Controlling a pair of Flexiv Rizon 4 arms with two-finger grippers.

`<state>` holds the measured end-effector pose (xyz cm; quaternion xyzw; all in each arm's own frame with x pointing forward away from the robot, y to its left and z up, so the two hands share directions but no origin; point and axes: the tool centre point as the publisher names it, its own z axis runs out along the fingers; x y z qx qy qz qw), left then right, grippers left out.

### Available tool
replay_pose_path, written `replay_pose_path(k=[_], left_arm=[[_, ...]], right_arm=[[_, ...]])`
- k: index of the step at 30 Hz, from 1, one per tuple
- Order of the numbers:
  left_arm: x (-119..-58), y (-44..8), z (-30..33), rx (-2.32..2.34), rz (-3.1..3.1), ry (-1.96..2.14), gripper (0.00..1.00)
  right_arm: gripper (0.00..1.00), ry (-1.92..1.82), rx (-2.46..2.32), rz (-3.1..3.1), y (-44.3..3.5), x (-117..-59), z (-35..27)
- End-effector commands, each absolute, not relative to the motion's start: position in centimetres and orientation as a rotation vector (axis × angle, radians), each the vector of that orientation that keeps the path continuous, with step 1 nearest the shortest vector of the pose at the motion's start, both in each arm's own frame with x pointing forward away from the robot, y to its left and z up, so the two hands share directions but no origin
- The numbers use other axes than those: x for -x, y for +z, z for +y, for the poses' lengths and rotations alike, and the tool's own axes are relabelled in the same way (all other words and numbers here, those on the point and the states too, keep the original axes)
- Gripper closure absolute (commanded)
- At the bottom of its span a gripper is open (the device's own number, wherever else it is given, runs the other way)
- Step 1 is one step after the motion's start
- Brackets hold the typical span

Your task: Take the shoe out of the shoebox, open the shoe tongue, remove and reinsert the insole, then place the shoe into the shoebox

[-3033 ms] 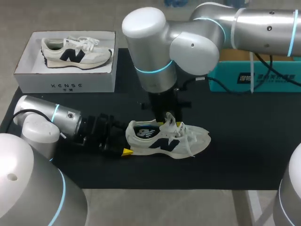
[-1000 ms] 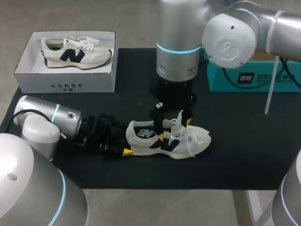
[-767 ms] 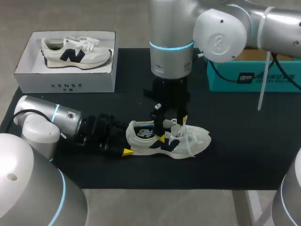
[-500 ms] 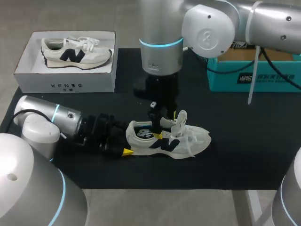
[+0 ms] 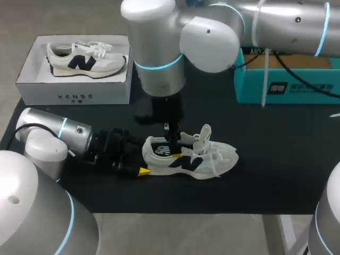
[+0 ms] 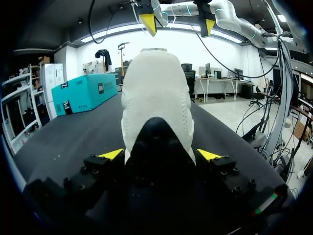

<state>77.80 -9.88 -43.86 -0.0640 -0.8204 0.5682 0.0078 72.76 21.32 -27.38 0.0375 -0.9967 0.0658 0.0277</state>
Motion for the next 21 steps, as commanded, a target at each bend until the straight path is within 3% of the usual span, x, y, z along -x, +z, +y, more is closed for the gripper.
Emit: replay_pose_path(k=[1,21], left_arm=[[-77.6,-44.1,-9.9,0.199,-2.568,1.776,1.00],[-77.6,-44.1,-9.9,0.199,-2.568,1.776,1.00]], right_arm=[[0.00,-0.008,-0.377,-3.150,-27.4,-72.5,20.9],[0.00,-0.089,-0.197,-3.059,-28.4,-73.1,20.4]])
